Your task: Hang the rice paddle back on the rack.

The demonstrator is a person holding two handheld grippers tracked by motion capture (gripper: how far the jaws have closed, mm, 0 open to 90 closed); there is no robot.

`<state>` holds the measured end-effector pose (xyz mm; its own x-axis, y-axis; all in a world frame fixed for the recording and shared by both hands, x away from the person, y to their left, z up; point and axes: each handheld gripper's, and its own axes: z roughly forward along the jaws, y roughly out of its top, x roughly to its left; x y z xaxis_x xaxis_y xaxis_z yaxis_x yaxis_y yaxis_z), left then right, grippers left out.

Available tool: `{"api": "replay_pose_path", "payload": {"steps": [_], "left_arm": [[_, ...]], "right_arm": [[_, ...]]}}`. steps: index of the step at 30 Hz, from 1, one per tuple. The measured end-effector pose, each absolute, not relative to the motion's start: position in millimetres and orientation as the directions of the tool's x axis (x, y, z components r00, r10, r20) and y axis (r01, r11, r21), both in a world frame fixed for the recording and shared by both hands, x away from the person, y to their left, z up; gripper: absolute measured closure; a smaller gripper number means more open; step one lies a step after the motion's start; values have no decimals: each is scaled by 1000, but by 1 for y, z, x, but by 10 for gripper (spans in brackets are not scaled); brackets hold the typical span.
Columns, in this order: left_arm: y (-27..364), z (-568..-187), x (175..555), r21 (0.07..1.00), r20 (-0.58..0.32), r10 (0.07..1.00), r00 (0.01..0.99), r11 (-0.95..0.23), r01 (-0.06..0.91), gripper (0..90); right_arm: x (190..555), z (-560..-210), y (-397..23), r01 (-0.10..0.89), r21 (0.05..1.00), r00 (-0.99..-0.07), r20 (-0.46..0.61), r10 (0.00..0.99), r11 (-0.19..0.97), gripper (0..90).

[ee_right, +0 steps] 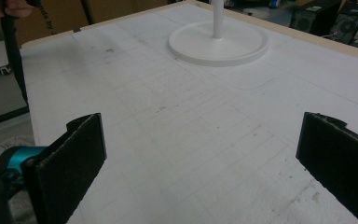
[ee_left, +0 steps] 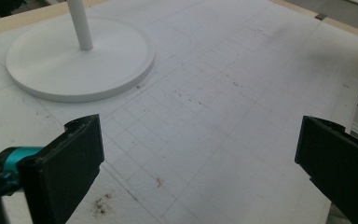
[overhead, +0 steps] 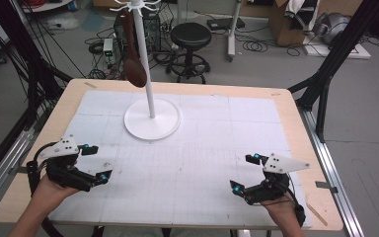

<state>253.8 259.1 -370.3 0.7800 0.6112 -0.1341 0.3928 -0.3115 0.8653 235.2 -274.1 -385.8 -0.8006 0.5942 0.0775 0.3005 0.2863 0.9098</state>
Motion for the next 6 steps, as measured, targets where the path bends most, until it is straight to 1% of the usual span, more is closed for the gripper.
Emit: {"api": "replay_pose_path", "payload": {"steps": [6], "left_arm": [[259,-371,254,863,-130,610,782,-319,392,17]], "right_arm": [[235,-386,-275,303,910,-799,80,596,285,3]]}}
